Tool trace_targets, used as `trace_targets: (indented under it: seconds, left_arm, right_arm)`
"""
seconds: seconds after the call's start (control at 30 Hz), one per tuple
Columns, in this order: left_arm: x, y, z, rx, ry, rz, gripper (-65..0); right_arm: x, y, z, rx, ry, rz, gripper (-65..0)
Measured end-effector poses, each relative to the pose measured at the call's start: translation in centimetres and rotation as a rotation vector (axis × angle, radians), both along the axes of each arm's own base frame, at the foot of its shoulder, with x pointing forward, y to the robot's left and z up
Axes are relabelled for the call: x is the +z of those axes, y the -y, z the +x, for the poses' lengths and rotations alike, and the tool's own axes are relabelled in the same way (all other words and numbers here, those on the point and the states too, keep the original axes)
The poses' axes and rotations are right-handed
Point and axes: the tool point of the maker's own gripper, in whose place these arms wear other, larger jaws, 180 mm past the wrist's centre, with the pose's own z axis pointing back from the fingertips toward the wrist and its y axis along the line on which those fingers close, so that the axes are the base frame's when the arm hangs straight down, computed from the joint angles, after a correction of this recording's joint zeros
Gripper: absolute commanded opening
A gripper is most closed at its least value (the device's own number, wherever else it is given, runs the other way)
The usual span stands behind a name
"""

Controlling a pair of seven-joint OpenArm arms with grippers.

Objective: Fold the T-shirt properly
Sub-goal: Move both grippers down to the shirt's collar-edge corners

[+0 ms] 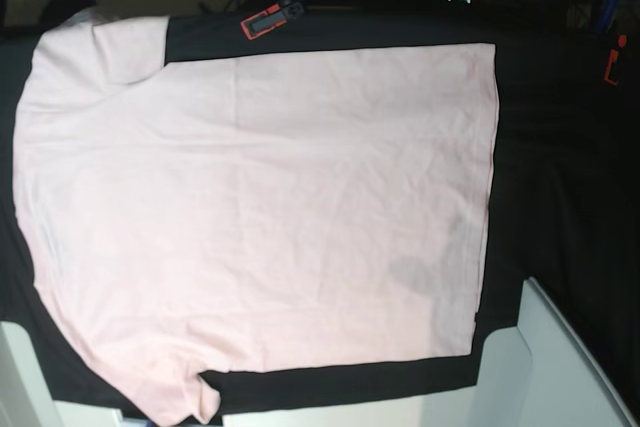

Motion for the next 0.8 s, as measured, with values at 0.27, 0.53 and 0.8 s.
trace_targets:
  seconds: [0.27, 0.53, 0.8]
  left_arm:
    - [3.7, -3.0, -1.3, 0.006, 0.058, 0.062, -65.0]
    - [9.7, -7.3, 3.5, 0.081, 0.263, 0.179, -65.0]
    - [12.7, -7.3, 7.1, 0.044, 0.372, 0.198, -65.0]
  right_arm:
    - [5.5, 5.2, 1.6, -0.020, 0.119, -0.133, -65.0]
    - [11.7, 7.0, 7.6, 0.039, 0.259, -0.205, -64.7]
    - [18.1, 9.0, 13.9, 0.093, 0.391, -0.286, -64.7]
